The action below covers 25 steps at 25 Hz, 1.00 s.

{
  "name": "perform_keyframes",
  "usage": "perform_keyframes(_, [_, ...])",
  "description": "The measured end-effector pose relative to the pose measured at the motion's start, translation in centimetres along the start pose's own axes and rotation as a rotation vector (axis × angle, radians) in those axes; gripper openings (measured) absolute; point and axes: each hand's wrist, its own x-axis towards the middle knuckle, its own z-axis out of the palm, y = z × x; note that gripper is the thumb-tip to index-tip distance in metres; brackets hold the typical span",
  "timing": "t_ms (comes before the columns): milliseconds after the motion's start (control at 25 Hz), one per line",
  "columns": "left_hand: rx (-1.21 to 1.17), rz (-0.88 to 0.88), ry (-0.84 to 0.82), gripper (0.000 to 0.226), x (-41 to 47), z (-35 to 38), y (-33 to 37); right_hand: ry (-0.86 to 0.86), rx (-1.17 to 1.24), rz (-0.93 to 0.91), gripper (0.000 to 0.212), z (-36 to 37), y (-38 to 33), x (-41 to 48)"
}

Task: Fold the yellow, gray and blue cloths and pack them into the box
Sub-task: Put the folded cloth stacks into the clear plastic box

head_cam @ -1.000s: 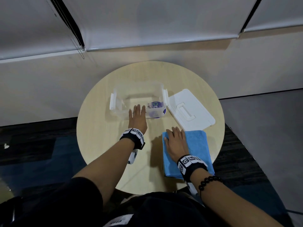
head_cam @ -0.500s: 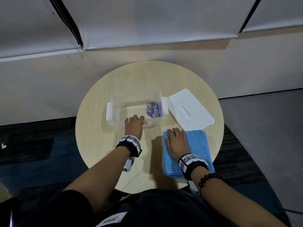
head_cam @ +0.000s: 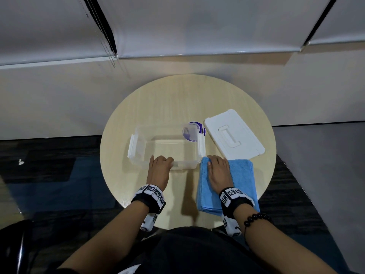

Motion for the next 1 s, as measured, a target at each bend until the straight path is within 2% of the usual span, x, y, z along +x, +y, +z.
perform_keyframes(160, [-0.073, 0.001, -0.006, 0.033, -0.3, -0.4, 0.6, -0.059, 0.02, 0.005, 0.035, -0.6, -0.1, 0.0])
perform_keyframes(240, [-0.208, 0.039, 0.1, 0.045, -0.9, -1.0, 2.1, -0.155, 0.057, 0.005, 0.037, -1.8, 0.1, 0.5])
perform_keyframes(320, [-0.386, 0.135, 0.149, 0.045, -1.1, -1.5, 5.0, -0.244, 0.076, 0.039, 0.042, -3.5, 0.6, 1.1])
perform_keyframes(440, [-0.429, 0.294, 0.011, 0.041, -0.5, -1.8, 9.7, -0.35, -0.184, 0.131, 0.058, -6.1, 1.5, 1.5])
perform_keyframes(560, [-0.264, 0.318, -0.157, 0.061, 0.3, -1.4, 12.5, -0.432, -0.356, 0.178, 0.068, -7.4, 1.7, 1.2])
perform_keyframes(640, [-0.136, 0.311, -0.231, 0.074, 0.3, -0.8, 13.2, -0.374, -0.364, 0.172, 0.062, -7.3, 1.6, 0.2])
perform_keyframes(760, [-0.016, 0.287, -0.222, 0.059, 0.0, -0.3, 14.1, -0.235, -0.338, 0.123, 0.049, -6.5, 2.2, -2.0])
perform_keyframes(840, [0.01, 0.266, -0.188, 0.049, -0.3, 0.0, 14.4, -0.185, -0.316, 0.074, 0.048, -6.2, 2.9, -3.0])
perform_keyframes(1000, [-0.009, 0.274, -0.15, 0.053, -1.1, 1.0, 14.5, -0.132, -0.268, 0.097, 0.052, -6.6, 4.1, -3.4])
